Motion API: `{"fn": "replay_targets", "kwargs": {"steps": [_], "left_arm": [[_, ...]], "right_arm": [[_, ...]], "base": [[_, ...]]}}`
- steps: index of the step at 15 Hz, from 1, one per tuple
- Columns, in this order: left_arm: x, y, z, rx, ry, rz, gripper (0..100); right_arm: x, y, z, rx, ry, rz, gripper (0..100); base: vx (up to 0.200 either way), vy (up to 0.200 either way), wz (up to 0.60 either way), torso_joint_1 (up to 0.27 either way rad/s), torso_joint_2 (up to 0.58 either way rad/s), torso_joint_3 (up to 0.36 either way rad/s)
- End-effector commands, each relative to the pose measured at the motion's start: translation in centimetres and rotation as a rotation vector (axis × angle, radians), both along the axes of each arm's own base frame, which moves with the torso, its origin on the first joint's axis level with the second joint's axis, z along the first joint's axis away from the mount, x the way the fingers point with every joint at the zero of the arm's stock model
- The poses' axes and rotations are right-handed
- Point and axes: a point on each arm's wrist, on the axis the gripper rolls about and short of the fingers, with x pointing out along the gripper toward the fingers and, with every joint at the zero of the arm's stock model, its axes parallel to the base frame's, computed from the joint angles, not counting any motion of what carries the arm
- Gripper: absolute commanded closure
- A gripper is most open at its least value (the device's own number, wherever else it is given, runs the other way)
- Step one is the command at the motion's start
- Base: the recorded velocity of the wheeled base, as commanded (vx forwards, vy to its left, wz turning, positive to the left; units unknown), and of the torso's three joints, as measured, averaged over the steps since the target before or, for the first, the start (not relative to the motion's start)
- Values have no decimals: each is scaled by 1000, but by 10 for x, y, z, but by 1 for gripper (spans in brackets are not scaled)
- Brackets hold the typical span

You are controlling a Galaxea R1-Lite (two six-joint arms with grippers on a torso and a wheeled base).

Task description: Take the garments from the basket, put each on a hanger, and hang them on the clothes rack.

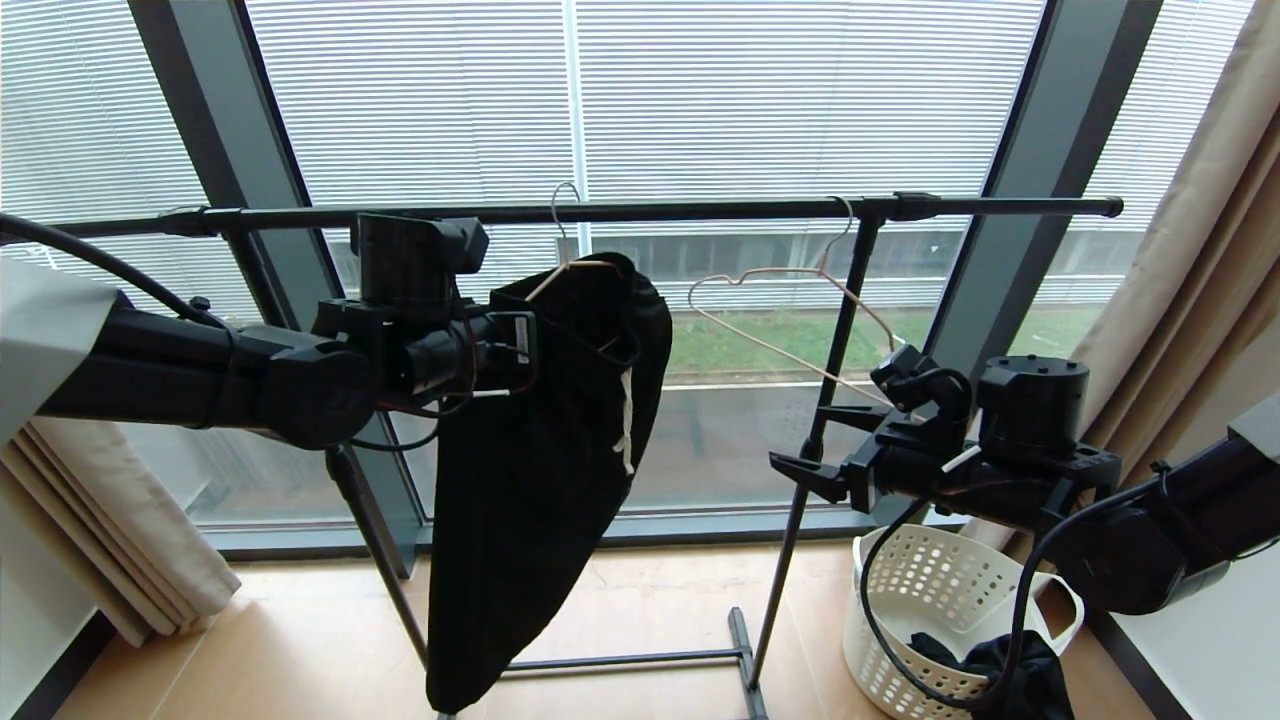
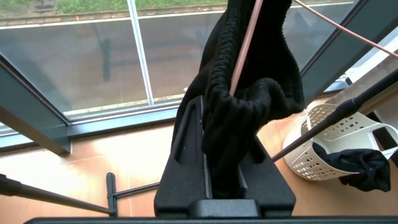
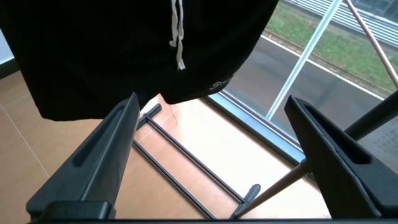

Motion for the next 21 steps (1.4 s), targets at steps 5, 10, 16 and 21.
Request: {"fn": "replay_targets", "kwargs": {"steps": [5,10,16,21], "left_arm": [[1,0,-2,2,6,2,0],[-23,8,4,2,23,-4,0],[-131,48,22,18,70,-14,0],[-212,76,-2,28,92,-35,0]], "right_arm": [[0,0,-1,-1,1,1,0],[-3,-1,2,3,-10,3,0],[-98,-17,60,36,-149,14,0],[-168,-39,51,-9,-116,-103,0]], "base": [[0,0,0,0,0,0],[0,0,0,0,0,0],[0,0,0,0,0,0],[0,0,0,0,0,0]]}}
